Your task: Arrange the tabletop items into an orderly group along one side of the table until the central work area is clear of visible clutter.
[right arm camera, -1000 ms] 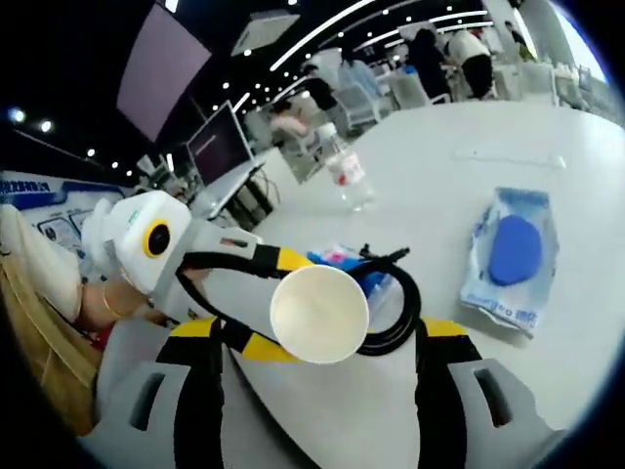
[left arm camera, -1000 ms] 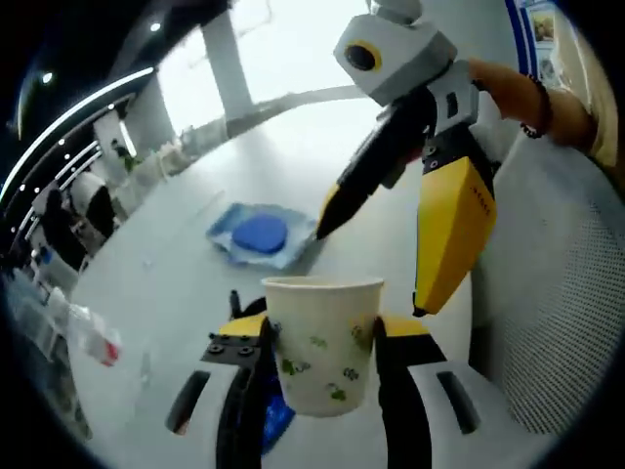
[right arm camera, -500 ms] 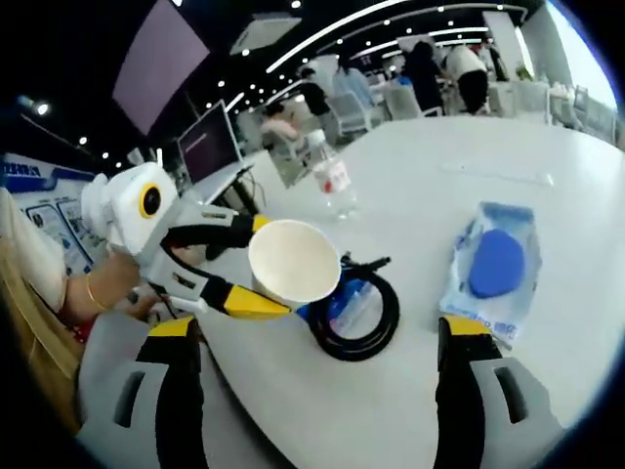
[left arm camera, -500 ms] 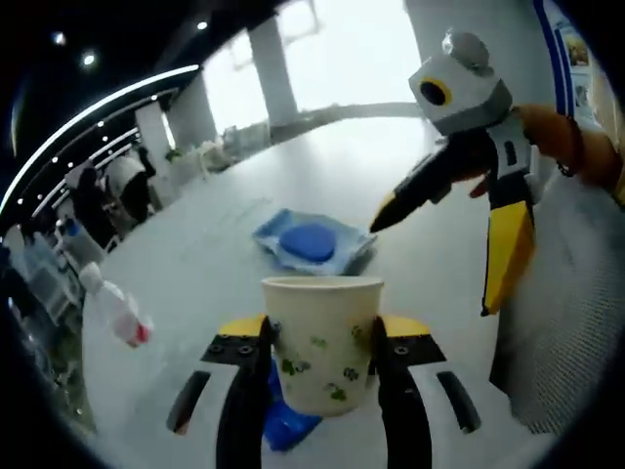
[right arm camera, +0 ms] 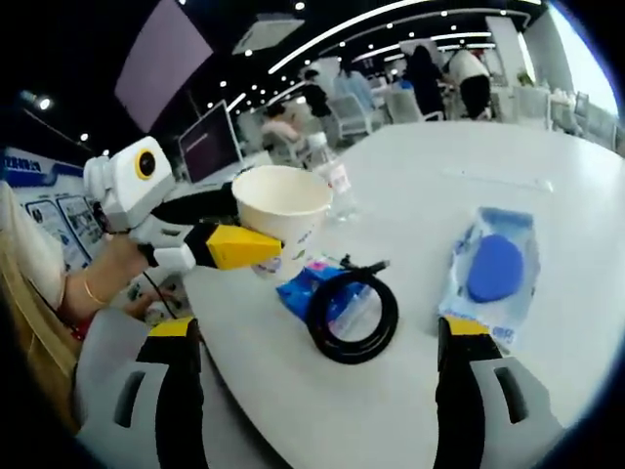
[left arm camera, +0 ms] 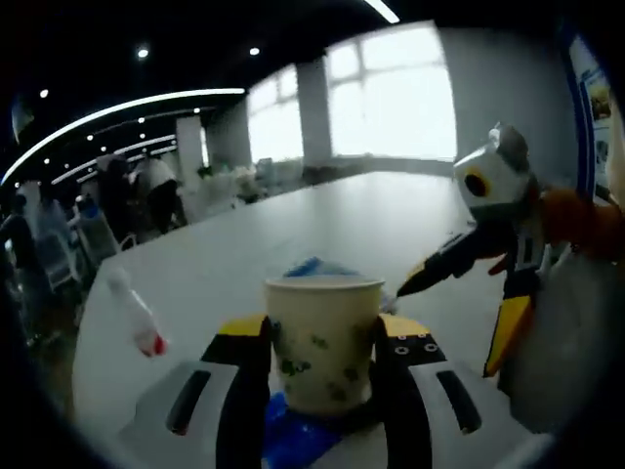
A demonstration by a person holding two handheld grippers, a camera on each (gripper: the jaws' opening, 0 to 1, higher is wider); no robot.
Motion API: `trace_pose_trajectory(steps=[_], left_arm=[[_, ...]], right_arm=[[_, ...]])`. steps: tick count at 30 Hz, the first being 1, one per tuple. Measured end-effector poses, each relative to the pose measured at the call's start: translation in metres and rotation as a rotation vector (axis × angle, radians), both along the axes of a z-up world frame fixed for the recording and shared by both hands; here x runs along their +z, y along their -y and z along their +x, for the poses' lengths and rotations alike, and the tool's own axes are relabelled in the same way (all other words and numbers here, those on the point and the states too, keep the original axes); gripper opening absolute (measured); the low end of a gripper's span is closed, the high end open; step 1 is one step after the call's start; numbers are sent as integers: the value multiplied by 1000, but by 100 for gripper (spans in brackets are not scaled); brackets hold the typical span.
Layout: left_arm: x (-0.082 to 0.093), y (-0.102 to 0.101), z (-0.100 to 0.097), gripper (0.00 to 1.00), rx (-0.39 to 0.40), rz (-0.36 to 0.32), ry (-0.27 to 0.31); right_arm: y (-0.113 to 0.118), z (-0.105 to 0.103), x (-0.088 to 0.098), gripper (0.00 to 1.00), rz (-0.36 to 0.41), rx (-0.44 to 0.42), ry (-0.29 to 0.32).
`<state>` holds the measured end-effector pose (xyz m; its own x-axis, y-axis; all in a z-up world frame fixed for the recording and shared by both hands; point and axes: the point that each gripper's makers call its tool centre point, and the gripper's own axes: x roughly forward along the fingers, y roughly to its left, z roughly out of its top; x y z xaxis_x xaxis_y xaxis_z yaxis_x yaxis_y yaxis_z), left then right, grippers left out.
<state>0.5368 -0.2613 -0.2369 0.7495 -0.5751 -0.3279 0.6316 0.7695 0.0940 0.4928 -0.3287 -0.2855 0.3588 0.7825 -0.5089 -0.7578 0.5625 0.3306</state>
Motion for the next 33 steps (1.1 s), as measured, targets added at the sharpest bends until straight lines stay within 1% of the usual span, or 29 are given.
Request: trace_pose_trajectory(steps=[2, 5, 7, 9, 13, 17, 19, 21, 23, 24, 33], left_arm=[[3, -1, 3, 40, 8, -11, 10], [8, -1, 7, 40, 15, -48, 10], [10, -2, 9, 40, 16, -56, 14], [17, -4, 13, 40, 30, -58, 45], [26, -8, 21, 40, 57, -78, 63], [31, -14, 30, 40, 88, -104, 75], [31, -15, 34, 40, 101, -93, 83], [30, -18, 39, 40, 115, -66, 91], [31, -21, 43, 40, 130, -103, 82], [32, -22, 47, 40, 139, -147, 73], [30, -32, 71, 40, 176, -172, 91]], right_arm=[[0, -1, -2, 100, -7, 1, -4], [0, -1, -2, 100, -11, 1, -5], [1, -1, -3, 100, -11, 1, -4], [1, 0, -3, 100, -14, -2, -3], [3, 0, -3, 100, -17, -4, -2], [3, -1, -5, 100, -21, -1, -6], [4, -1, -6, 100, -27, 1, -10], [4, -1, -7, 100, -31, -1, -9], [4, -1, -6, 100, -28, 2, -6], [4, -1, -7, 100, -29, 3, -9], [6, -1, -11, 100, -50, 2, -16]])
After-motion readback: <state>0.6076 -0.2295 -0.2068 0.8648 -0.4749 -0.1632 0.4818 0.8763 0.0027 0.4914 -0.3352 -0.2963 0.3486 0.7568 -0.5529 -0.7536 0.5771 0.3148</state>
